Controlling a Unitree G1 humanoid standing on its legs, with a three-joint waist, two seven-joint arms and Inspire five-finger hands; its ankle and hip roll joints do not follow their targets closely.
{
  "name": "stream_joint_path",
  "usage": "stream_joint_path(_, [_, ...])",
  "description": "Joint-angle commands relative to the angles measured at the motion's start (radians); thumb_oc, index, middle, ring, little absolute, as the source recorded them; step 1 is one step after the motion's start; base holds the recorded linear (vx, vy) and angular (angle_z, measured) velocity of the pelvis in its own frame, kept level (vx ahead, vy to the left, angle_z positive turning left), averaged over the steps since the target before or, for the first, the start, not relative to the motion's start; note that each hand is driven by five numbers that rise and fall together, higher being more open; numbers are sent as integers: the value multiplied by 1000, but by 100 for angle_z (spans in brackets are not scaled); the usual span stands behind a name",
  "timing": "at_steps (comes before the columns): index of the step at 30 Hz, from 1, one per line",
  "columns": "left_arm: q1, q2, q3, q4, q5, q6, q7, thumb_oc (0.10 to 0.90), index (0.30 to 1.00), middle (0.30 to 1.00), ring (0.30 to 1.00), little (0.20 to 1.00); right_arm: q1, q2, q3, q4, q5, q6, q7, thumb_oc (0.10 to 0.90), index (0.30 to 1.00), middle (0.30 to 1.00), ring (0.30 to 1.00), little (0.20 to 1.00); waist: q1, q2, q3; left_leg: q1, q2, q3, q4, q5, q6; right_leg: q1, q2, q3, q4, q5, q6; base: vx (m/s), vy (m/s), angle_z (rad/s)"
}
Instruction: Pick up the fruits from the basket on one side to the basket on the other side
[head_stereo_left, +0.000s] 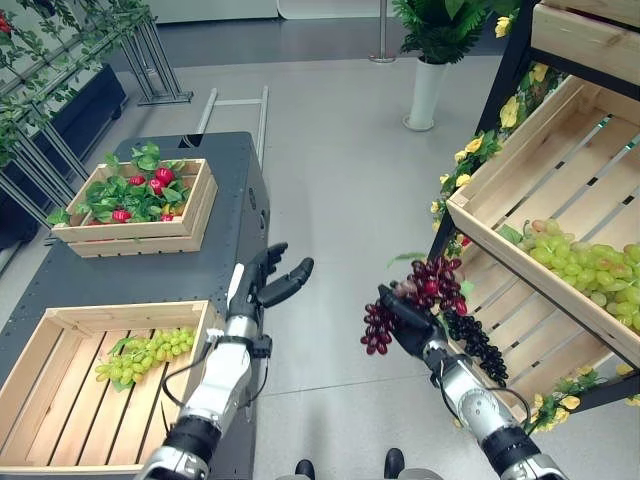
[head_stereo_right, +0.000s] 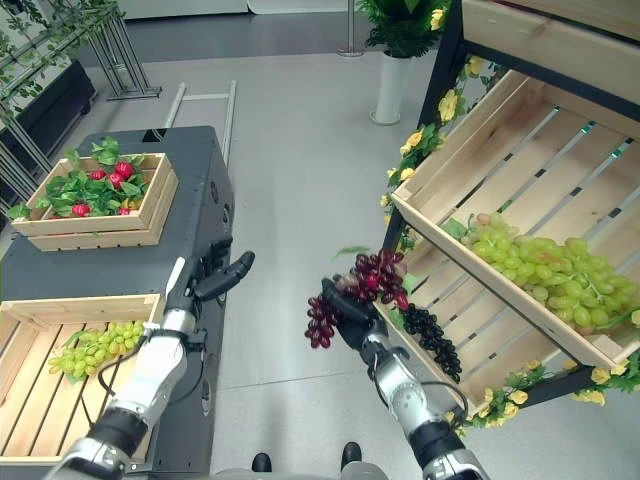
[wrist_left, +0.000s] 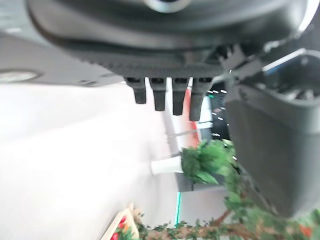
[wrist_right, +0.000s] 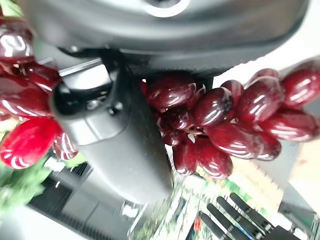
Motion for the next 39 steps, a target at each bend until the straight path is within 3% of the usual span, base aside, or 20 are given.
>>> stream_joint_path(1, [-80,-7,-8,36,-58,-128,4,800,900,900,900,900,-71,56,-39,-45,-38,-89,47,400,300,300,300,300,8,-19,-68,-2,-42,-17,8,-71,3,45,-37,6,5,-21,30,0,0,0])
stream_joint_path(11, [-46,-31,-36,64,-91,-167,1,800,900,900,900,900,-56,69,-18,-9,-15,-107,40,400,300,300,300,300,3,-20,10,-22,-45,9,8,-61,9,4,-45,24,5,4,35,-33,17,-7])
stream_joint_path(15, [-87,-45,-62,79,-99,-175,22,800,900,900,900,900,-113,67,-24,-10,11,-147,17,400,300,300,300,300,-15,-12,91,-74,-53,33,79,-72,14,-48,-59,53,35,15,37,-131,62,-13])
stream_joint_path(19, [-88,-51,-69,82,-132,-164,15,800,900,900,900,900,-120,72,-33,-18,19,-172,15,400,300,300,300,300,-22,-3,136,-102,-57,41,99,-71,20,-89,-73,61,92,11,48,-88,37,-12])
stream_joint_path(21, [-71,-54,-64,82,-159,-159,22,800,900,900,900,900,-110,89,-33,-30,18,-169,10,400,300,300,300,300,-21,6,153,-94,-51,50,74,-53,24,-118,-76,40,156,-1,62,-44,7,-15])
stream_joint_path(24, [-13,-48,-22,55,-202,-164,30,800,900,900,900,900,-82,116,-32,-50,-4,-132,27,400,300,300,300,300,-3,9,169,-80,-32,94,41,-32,27,-169,-85,-45,289,-9,90,-62,-42,-43])
stream_joint_path(26, [-2,-48,-11,50,-225,-168,30,800,900,900,900,900,-74,120,-32,-39,-13,-128,45,400,300,300,300,300,7,3,169,-91,-25,105,33,-23,16,-142,-76,-80,217,-28,70,-38,-212,-87])
stream_joint_path(30, [3,-76,-4,77,-282,-187,28,800,900,900,900,900,-90,101,-37,7,10,-147,42,400,300,300,300,300,7,-14,154,-122,-27,101,117,-52,5,-98,-41,-65,134,-39,14,32,-182,-15])
stream_joint_path(31, [9,-83,-1,81,-288,-200,22,800,900,900,900,900,-92,94,-41,10,4,-157,38,400,300,300,300,300,8,-30,160,-160,-32,103,234,-81,-4,-91,-47,-68,135,-36,-6,43,-101,4])
stream_joint_path(32, [13,-85,-1,82,-288,-206,19,800,900,900,900,900,-89,90,-42,8,-1,-162,38,400,300,300,300,300,12,-36,167,-182,-32,94,287,-72,-13,-87,-51,-69,139,-35,-11,102,-89,2])
stream_joint_path(33, [30,-93,-2,80,-290,-224,17,800,900,900,900,900,-74,71,-45,-8,9,-173,31,400,300,300,300,300,30,-37,200,-278,-20,27,411,0,-50,-65,-44,-60,157,-41,-33,97,7,-3])
stream_joint_path(36, [33,-108,-7,73,-292,-256,25,800,900,900,900,900,-81,67,-41,-23,20,-188,31,400,300,300,300,300,44,-13,221,-296,11,-25,275,52,-62,-47,-24,-19,176,-71,-33,50,136,-36])
stream_joint_path(37, [20,-103,-21,60,-295,-248,33,800,900,900,900,900,-94,63,-43,-21,23,-204,43,400,300,300,300,300,36,-12,221,-268,9,-3,245,17,-39,-59,-27,-20,198,-92,-37,-29,192,-45])
stream_joint_path(39, [-15,-95,-36,64,-289,-237,39,800,900,900,900,900,-107,57,-51,-33,47,-222,42,400,300,300,300,300,23,-10,219,-272,2,-2,273,-16,-34,-102,-48,-34,248,-106,-33,-67,151,-48])
